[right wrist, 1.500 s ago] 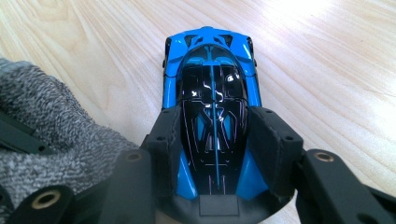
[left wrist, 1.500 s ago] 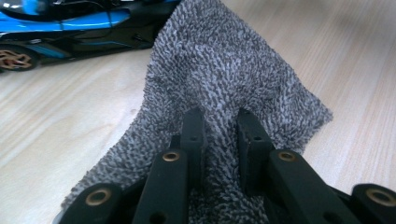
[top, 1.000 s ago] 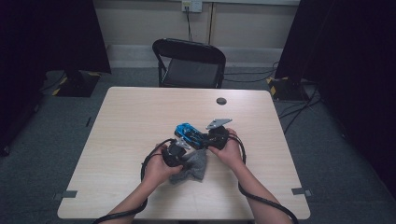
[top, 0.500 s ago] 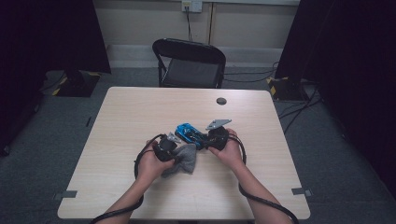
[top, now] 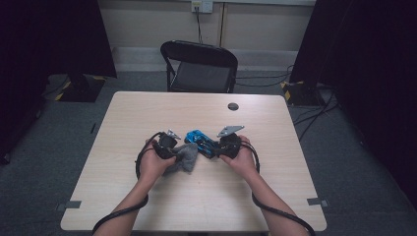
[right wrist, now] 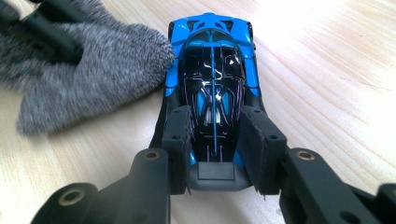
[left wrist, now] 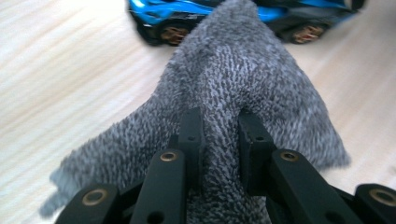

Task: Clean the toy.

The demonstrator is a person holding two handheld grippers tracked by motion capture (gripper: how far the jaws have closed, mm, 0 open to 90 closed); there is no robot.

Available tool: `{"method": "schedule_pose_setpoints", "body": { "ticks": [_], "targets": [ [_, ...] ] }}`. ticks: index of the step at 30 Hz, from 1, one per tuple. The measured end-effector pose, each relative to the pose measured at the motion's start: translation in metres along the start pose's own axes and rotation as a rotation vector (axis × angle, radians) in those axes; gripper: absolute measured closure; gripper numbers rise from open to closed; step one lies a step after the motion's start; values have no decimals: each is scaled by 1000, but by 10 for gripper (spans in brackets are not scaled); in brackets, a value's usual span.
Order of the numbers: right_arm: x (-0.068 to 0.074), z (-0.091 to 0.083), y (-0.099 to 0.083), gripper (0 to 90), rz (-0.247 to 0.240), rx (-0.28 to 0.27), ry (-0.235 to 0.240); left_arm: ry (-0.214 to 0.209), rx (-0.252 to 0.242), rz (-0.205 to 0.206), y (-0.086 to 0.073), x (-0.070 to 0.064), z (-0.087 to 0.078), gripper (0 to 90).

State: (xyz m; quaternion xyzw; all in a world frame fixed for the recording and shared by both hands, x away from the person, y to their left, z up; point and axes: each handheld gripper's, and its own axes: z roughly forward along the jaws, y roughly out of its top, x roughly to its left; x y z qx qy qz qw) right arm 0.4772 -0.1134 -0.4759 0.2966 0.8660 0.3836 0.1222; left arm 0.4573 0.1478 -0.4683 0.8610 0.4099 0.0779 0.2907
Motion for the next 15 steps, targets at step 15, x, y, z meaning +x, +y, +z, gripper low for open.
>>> {"method": "schedule_pose_setpoints", "body": {
  "ticks": [15],
  "targets": [
    [0,0,-2,648,1,-13,0,62,-42,-106,1,31,-1,755]
  ]
}}
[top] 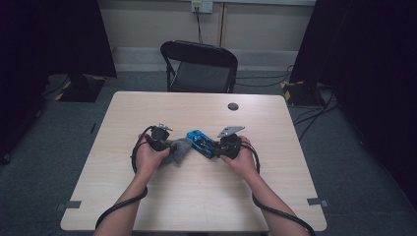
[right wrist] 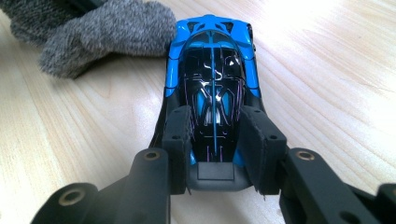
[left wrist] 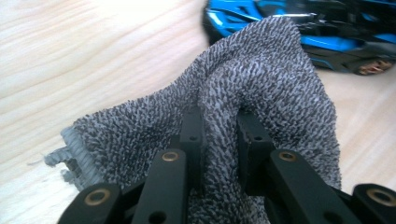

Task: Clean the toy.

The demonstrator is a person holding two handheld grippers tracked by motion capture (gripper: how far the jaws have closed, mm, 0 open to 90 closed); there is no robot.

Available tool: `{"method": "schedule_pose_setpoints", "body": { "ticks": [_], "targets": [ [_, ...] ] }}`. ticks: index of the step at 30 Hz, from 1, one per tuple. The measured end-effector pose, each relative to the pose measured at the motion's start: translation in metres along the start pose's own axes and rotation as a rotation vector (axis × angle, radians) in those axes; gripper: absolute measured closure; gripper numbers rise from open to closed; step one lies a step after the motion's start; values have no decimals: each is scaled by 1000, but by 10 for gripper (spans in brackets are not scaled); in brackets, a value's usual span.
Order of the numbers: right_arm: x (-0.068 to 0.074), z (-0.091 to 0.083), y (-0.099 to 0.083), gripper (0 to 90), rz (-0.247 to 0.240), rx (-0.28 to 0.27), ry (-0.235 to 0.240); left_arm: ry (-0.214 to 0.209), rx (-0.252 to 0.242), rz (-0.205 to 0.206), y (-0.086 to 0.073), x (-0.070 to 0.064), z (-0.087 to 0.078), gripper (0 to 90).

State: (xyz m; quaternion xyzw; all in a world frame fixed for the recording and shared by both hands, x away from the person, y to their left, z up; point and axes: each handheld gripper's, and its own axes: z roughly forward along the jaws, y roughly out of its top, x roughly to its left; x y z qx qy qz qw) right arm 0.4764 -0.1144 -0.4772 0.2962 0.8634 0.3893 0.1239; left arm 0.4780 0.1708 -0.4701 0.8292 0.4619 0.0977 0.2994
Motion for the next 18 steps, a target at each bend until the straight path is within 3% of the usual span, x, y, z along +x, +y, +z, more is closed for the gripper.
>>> {"method": "schedule_pose_setpoints", "body": {
  "ticks": [9,12,18],
  "targets": [
    [0,0,0,648,3,0,1,65,-15,-16,2,13,-1,762],
    [0,0,0,648,3,-2,2,62,-30,-29,0,16,-4,764],
    [-1,0,0,648,3,-3,5,14,-57,3,-3,6,-22,766]
  ]
}}
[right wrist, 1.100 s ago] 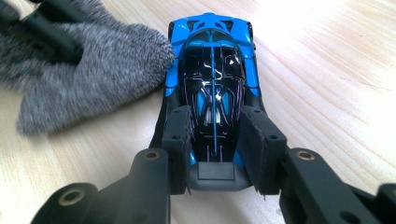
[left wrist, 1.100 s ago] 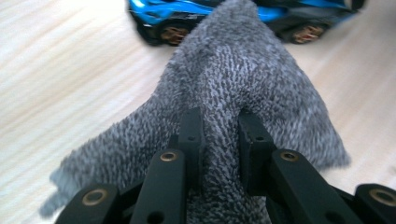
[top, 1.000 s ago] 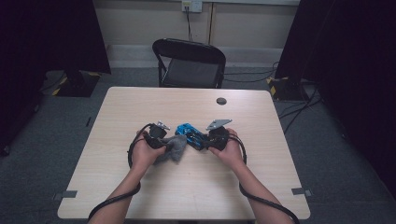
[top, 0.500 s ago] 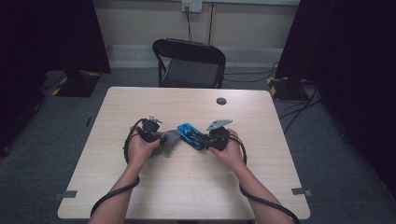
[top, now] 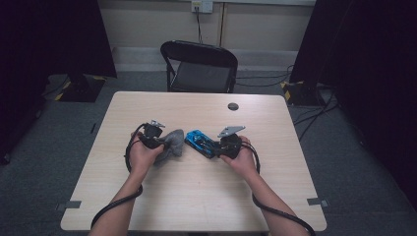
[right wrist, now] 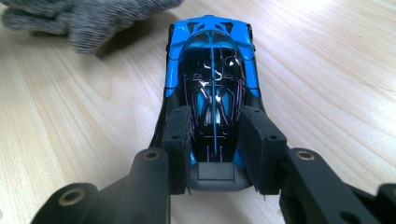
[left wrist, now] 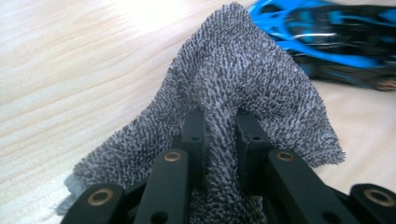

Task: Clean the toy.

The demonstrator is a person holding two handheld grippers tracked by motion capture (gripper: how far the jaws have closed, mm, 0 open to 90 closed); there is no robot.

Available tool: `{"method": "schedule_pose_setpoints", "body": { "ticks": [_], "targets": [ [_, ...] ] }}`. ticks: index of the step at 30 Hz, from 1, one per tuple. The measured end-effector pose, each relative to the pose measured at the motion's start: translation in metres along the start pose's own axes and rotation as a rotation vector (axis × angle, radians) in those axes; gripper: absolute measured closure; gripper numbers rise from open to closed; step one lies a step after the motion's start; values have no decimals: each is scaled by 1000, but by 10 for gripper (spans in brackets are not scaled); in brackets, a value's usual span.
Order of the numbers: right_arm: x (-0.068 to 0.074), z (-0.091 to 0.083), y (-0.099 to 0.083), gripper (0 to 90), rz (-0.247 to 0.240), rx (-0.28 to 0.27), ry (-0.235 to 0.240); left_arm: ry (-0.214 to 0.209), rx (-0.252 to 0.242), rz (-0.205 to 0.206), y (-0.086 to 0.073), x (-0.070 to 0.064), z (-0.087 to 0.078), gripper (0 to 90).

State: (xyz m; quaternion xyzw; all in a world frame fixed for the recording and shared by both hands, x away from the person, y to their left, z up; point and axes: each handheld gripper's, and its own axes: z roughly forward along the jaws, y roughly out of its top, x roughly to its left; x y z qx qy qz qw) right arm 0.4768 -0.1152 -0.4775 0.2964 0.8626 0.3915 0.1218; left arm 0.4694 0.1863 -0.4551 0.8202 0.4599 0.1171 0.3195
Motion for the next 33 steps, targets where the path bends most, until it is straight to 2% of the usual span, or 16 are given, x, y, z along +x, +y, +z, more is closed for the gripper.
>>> {"method": "schedule_pose_setpoints", "body": {
  "ticks": [4,7,14,19,22,29,33],
  "targets": [
    [0,0,0,648,5,1,3,-48,-15,34,-4,-14,-11,766],
    [0,0,1,647,4,4,0,-106,-5,72,-9,-30,-13,766],
    [0,1,2,647,6,8,-2,-229,27,166,-17,-76,1,766],
    [0,1,2,647,7,10,-2,-303,86,250,-18,-103,12,769],
    [0,1,2,647,3,11,-1,-302,91,264,-15,-109,19,769],
    [1,1,2,647,3,11,-4,-205,90,244,-4,-102,28,767],
    [0,1,2,648,0,10,-2,-180,89,221,0,-95,30,766]
  ]
}}
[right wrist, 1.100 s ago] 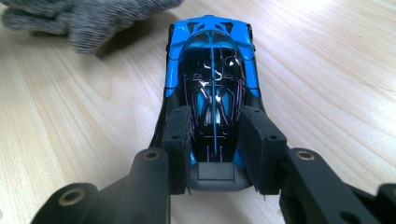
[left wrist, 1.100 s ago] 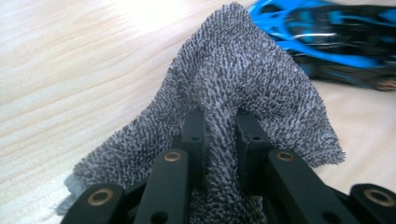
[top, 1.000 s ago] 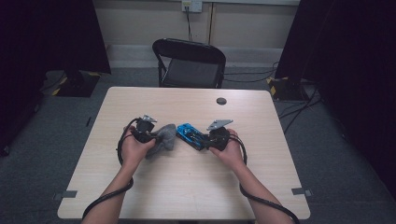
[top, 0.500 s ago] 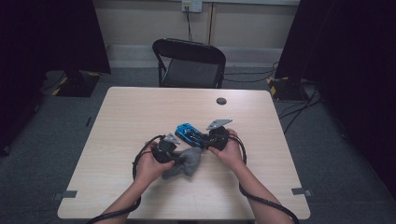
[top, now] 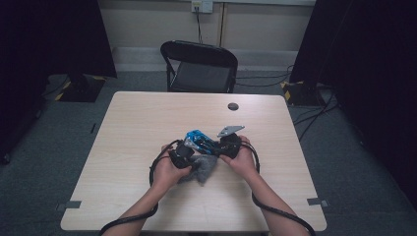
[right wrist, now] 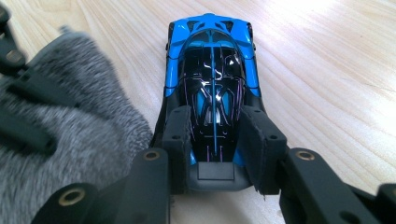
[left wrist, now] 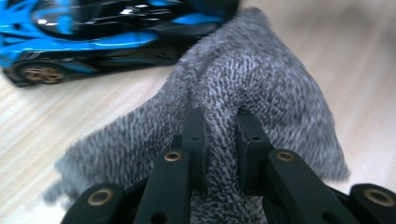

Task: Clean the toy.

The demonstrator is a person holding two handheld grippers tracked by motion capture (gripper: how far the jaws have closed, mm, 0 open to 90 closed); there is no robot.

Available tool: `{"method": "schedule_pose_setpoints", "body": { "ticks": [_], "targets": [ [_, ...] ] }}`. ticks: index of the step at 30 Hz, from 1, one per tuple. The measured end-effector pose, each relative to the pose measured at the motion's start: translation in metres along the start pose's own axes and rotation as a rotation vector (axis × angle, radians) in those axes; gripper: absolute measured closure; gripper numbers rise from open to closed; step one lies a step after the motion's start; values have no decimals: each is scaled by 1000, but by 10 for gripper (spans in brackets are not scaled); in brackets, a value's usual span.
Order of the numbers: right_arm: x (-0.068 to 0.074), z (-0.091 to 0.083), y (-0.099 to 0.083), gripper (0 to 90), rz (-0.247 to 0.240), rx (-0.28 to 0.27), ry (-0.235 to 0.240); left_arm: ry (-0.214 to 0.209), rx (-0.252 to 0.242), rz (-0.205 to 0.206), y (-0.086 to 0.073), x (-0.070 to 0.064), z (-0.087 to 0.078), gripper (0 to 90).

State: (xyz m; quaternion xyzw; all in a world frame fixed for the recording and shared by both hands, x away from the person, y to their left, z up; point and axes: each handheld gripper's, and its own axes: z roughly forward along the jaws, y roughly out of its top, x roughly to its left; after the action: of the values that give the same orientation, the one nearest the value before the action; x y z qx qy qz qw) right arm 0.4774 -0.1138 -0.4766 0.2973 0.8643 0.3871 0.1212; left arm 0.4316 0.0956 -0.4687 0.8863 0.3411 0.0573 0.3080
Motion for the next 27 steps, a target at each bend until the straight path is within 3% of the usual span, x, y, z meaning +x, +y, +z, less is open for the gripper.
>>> {"method": "schedule_pose_setpoints", "body": {
  "ticks": [9,19,24,27],
  "targets": [
    [-1,0,0,650,-6,5,6,39,-13,-44,3,15,-1,766],
    [-1,-1,0,651,-11,8,9,114,-26,-97,3,37,-3,768],
    [-1,-1,0,652,-11,9,8,120,-46,-151,0,48,-5,769],
    [-2,-1,0,653,-10,9,11,128,-46,-160,0,52,-5,769]
  ]
}}
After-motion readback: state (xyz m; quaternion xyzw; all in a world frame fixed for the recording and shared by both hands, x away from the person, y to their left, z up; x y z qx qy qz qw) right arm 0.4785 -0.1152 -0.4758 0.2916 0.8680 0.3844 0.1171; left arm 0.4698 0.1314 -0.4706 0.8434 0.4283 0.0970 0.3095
